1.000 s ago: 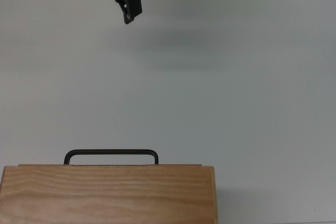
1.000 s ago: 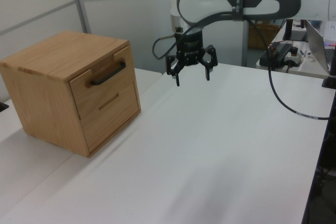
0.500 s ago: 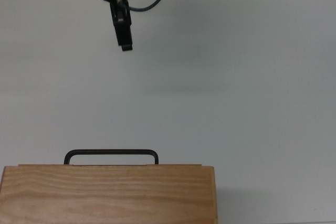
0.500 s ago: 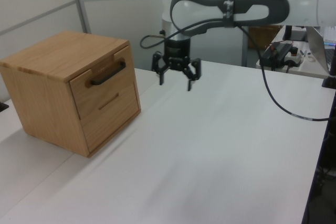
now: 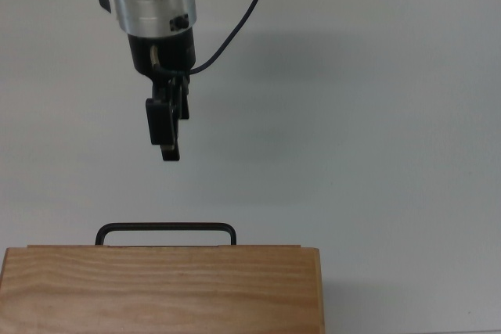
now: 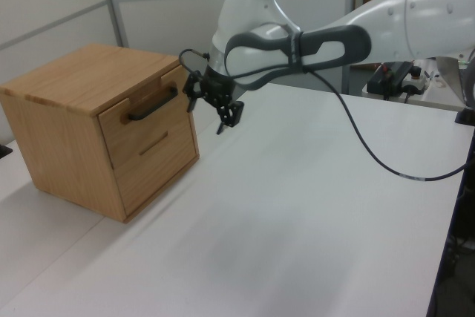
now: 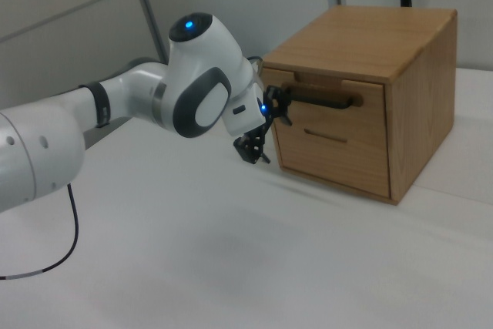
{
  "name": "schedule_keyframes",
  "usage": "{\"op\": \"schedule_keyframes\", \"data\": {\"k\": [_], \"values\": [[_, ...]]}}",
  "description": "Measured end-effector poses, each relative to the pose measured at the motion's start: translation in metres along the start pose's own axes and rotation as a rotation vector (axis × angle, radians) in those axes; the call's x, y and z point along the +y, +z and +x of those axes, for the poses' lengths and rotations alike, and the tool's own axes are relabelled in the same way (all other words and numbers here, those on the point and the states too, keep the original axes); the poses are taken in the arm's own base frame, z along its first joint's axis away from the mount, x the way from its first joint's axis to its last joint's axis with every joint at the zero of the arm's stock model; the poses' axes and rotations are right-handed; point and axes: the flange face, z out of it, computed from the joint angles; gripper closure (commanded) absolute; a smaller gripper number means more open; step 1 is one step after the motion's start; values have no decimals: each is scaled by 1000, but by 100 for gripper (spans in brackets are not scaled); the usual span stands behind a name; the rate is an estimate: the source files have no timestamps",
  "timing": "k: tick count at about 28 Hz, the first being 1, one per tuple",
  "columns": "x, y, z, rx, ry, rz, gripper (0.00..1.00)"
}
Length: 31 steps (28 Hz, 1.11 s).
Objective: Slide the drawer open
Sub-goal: 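Move the open gripper to the black handle of the upper drawer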
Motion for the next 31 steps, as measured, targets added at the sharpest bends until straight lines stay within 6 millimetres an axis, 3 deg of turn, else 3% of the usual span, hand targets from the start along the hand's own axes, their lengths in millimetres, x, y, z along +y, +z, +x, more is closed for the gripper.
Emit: {"op": "schedule_keyframes", "data": {"k": [10, 22, 23, 24, 27, 28, 29, 31], "values": [[-19, 16, 5, -4, 21, 237, 0], [-25, 56, 6, -8, 28, 437, 1], [-26, 57, 4, -9, 27, 445, 7], [-26, 58, 3, -10, 26, 453, 19], [-27, 59, 1, -13, 24, 475, 28], [-27, 59, 1, -13, 23, 481, 38], [-27, 59, 0, -14, 22, 485, 58], [-28, 60, -2, -17, 20, 498, 72]]}}
